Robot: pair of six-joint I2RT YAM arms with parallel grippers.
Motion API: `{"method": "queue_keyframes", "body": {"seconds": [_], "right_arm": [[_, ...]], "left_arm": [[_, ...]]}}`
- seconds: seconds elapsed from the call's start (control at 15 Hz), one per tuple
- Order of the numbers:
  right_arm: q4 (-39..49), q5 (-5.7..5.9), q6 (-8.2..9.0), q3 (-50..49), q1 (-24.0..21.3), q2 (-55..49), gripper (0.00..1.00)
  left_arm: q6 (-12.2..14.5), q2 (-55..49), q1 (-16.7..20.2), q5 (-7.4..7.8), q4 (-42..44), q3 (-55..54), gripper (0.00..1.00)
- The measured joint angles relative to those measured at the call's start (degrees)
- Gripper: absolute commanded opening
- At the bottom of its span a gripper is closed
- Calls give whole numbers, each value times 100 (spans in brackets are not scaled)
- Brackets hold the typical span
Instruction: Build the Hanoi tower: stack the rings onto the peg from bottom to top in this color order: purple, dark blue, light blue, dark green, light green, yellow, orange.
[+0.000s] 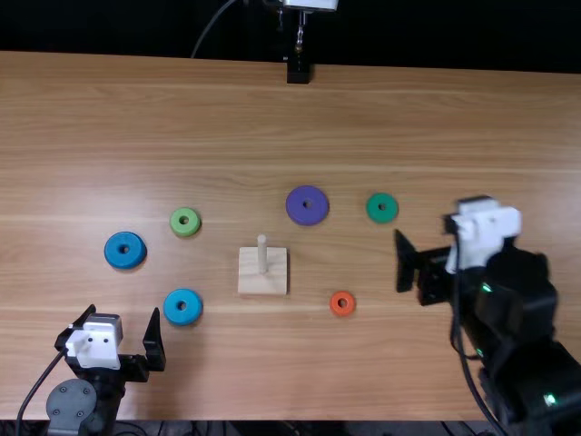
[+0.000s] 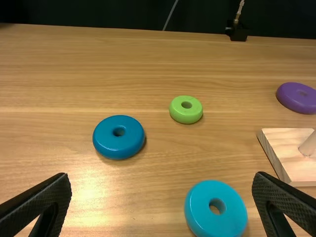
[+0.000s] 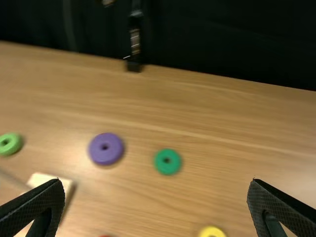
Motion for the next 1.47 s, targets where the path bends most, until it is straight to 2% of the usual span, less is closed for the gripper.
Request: {"method": "queue_keyframes", "body": {"seconds": [0.13, 0.2, 0.27, 0.53, 0.67, 0.87, 1.0, 1.2, 1.47], "right_arm": [[-179, -11, 13, 444, 737, 789, 100], [-219, -15, 81, 678, 881, 1237, 100], [-210, -11, 203, 881, 898, 1700, 100], [-219, -15, 890, 1325, 898, 3342, 100], [-195, -120, 1047, 1530, 896, 3864, 100], [-175, -278, 1147, 1993, 896, 4601, 100], [-170, -328, 1174, 2323, 837, 5174, 100], [-177, -330, 1200, 2590, 619, 5711, 100], [-192, -332, 1217, 2590, 584, 5836, 100]], "left_arm": [[2, 0, 0, 2, 2, 0, 100], [-2, 0, 0, 4, 0, 0, 100], [-2, 0, 0, 2, 2, 0, 100], [0, 0, 0, 2, 0, 0, 100], [-2, 0, 0, 2, 2, 0, 100], [-4, 0, 0, 0, 0, 0, 100], [0, 0, 0, 0, 2, 0, 100], [-2, 0, 0, 2, 2, 0, 100], [-2, 0, 0, 2, 2, 0, 100]]}}
